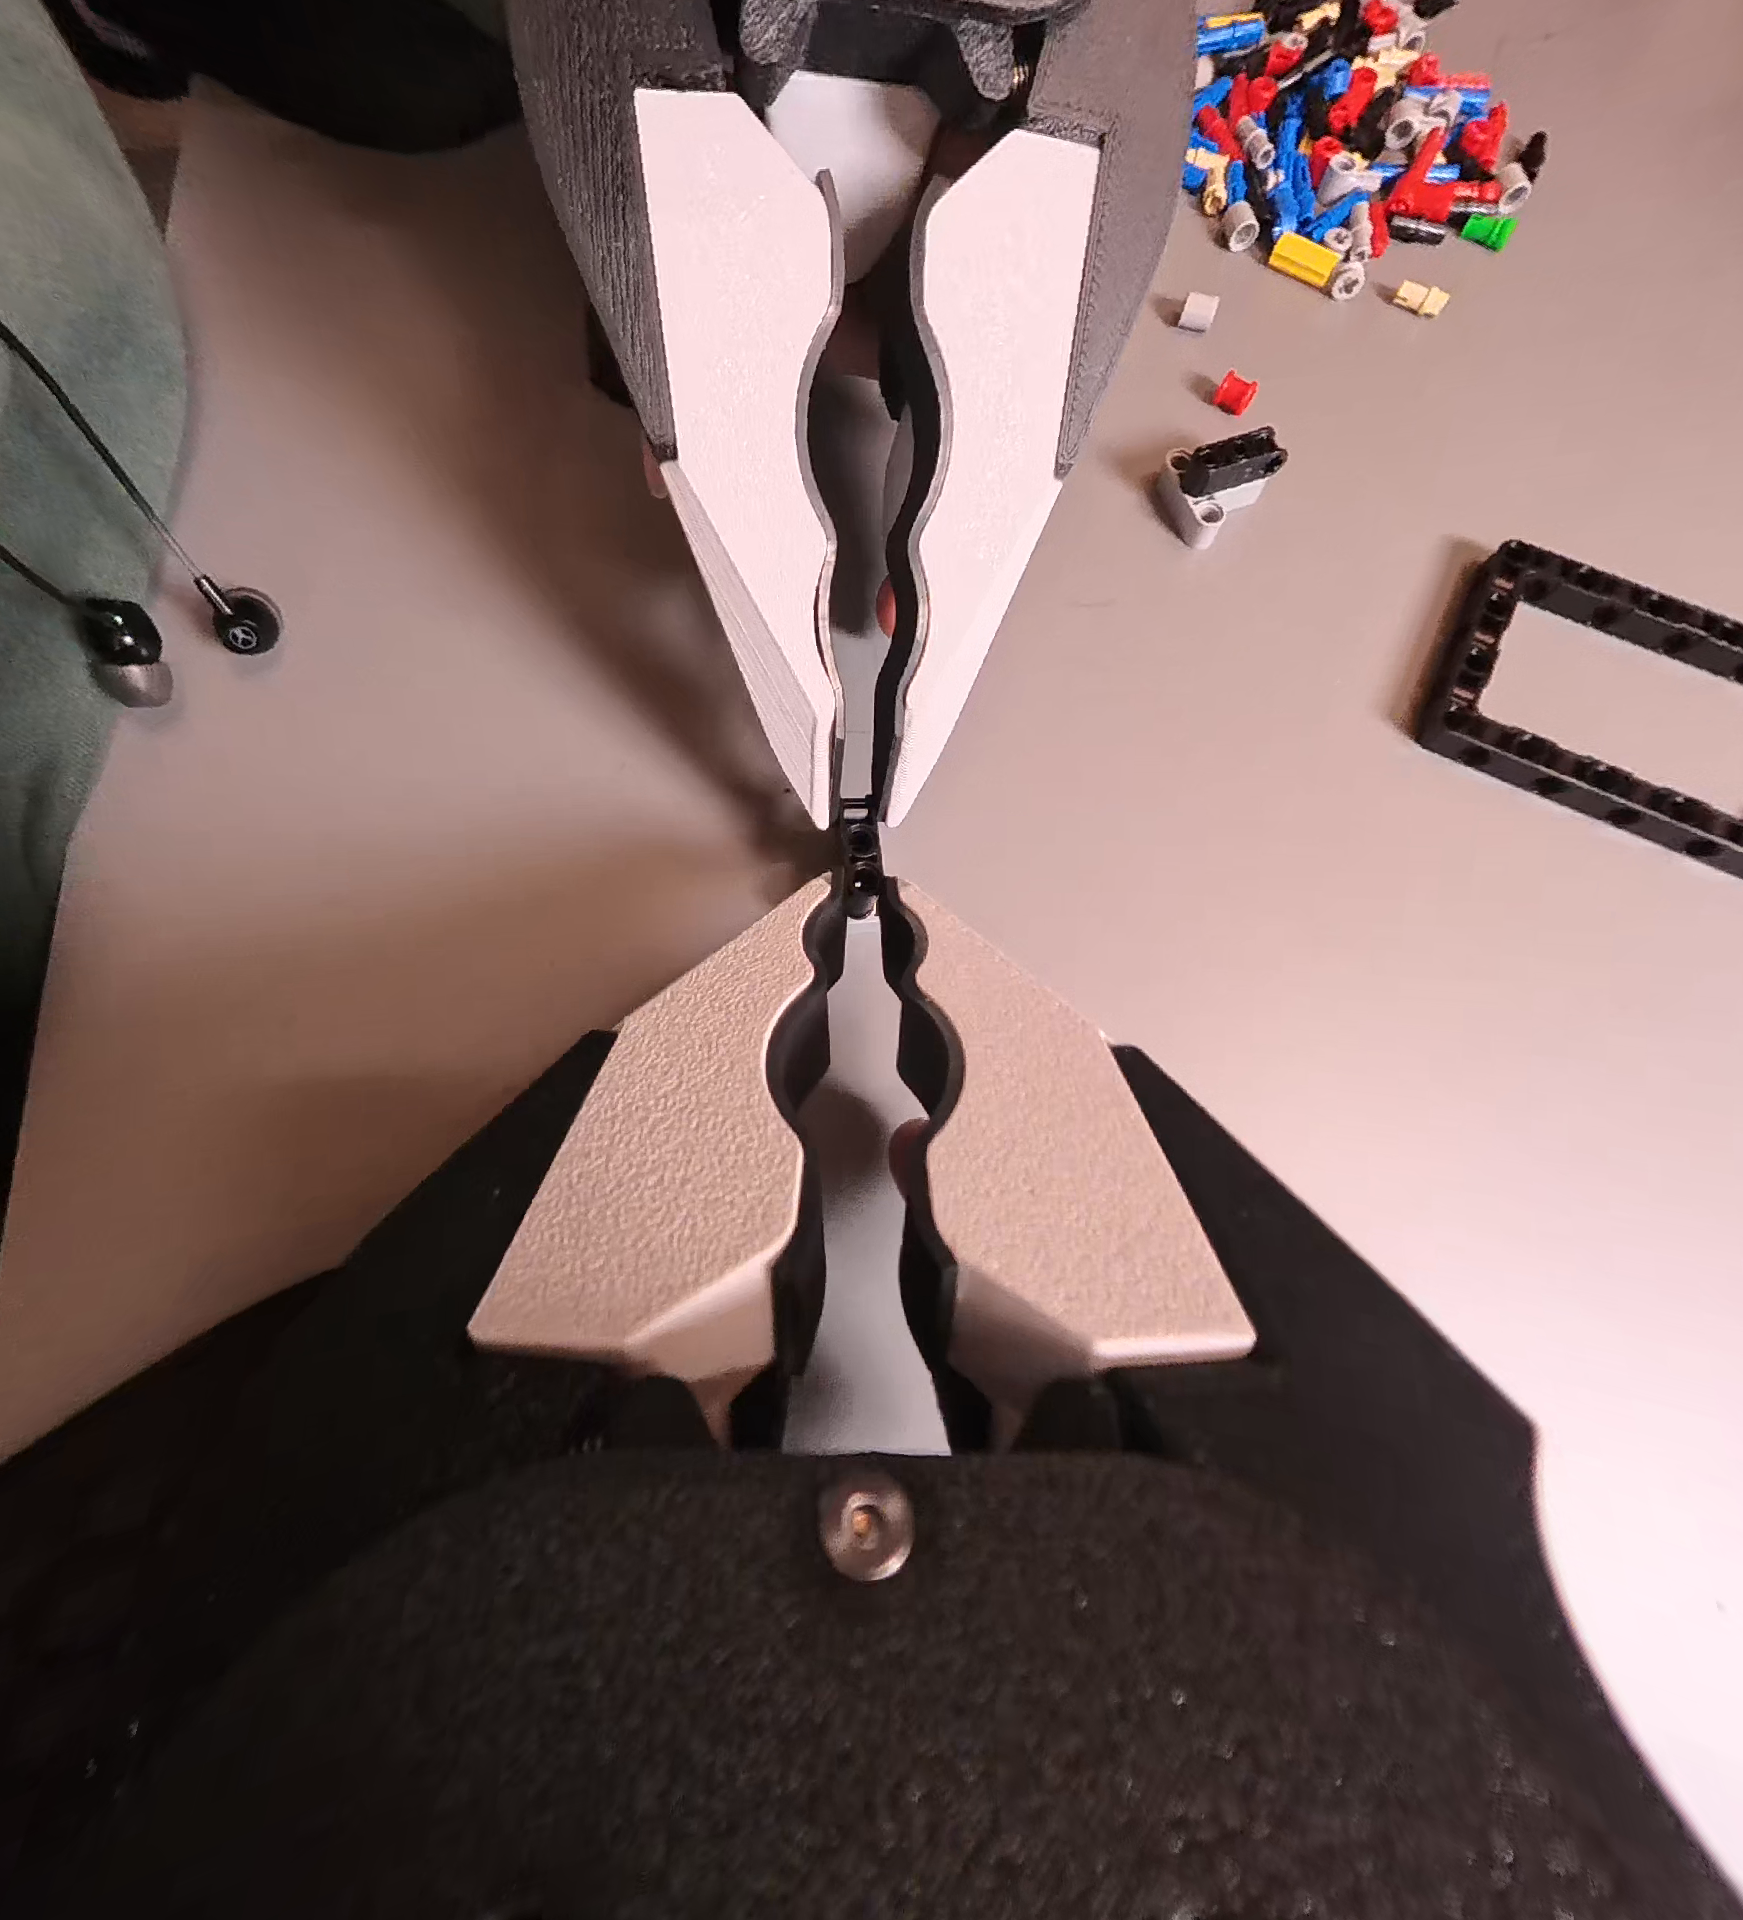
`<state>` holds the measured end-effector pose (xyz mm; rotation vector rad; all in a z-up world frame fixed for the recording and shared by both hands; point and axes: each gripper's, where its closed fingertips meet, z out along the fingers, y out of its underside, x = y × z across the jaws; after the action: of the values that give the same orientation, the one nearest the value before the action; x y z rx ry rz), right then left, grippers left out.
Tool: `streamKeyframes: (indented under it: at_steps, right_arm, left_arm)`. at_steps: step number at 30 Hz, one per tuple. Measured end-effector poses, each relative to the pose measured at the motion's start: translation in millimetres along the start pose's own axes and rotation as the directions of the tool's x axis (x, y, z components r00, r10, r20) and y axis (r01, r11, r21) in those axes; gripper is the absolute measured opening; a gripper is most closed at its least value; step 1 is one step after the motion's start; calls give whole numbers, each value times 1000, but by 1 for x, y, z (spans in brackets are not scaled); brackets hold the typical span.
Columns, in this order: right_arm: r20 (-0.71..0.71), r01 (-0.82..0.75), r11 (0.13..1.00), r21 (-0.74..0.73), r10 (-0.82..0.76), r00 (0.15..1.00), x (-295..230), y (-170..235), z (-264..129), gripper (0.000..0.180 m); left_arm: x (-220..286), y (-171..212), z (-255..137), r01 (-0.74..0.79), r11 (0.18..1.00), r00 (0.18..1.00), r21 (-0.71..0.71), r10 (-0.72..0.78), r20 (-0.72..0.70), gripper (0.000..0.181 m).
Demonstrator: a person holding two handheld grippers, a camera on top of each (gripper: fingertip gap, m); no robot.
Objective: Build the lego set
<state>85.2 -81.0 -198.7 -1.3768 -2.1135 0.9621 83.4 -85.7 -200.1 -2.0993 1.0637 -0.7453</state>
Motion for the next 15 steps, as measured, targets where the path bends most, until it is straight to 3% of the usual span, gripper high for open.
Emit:
streamKeyframes:
  at_steps: [8, 15]
  right_arm:
    - [-28, -36, 999, 14, 36, 999, -3, 3, 0, 5]
    - [-84, 63, 997, -53, -67, 994, -6, 8, 6, 5]
  left_arm:
    - [3, 0, 2, -12, 1000, 1000, -27, 12, -24, 7]
    - [2, 5, 7, -141, 985, 988, -97, 146, 46, 6]
